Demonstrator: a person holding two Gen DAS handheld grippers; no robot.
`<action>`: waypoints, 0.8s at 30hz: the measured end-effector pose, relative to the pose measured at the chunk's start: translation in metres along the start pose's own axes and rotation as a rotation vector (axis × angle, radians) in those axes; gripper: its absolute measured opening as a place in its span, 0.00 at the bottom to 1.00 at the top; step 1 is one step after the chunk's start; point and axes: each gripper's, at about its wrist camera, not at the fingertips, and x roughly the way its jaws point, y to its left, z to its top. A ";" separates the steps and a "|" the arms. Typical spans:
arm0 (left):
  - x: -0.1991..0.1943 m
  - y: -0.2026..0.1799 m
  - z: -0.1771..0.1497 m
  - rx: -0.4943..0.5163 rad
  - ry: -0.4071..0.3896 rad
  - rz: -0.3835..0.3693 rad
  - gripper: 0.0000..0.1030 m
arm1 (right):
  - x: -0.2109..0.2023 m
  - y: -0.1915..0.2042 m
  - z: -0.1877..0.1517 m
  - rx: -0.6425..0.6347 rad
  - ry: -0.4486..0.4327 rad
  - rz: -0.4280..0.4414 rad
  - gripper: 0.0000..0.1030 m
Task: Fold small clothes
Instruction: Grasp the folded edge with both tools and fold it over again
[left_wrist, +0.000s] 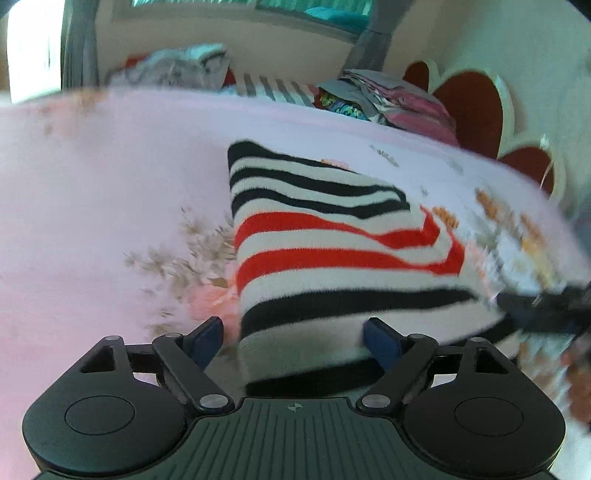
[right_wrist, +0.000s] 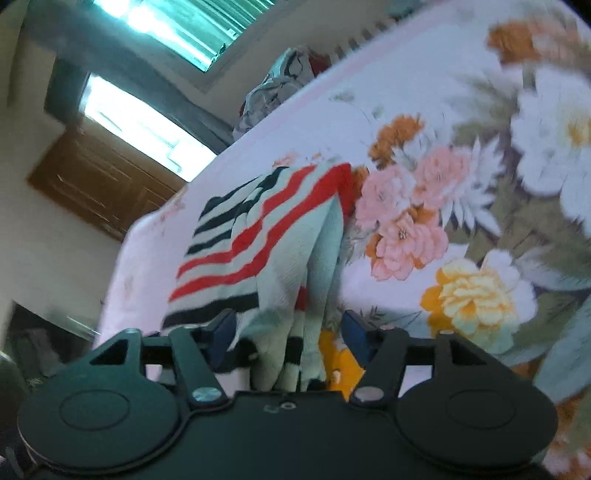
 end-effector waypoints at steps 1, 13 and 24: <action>0.004 0.006 0.002 -0.042 0.010 -0.028 0.81 | 0.005 -0.006 0.002 0.026 0.010 0.023 0.65; 0.040 0.031 -0.002 -0.222 0.087 -0.192 0.80 | 0.053 0.001 0.016 0.029 0.139 0.068 0.48; 0.024 -0.036 0.021 0.116 0.058 0.031 0.52 | 0.044 0.073 0.002 -0.279 0.063 -0.163 0.32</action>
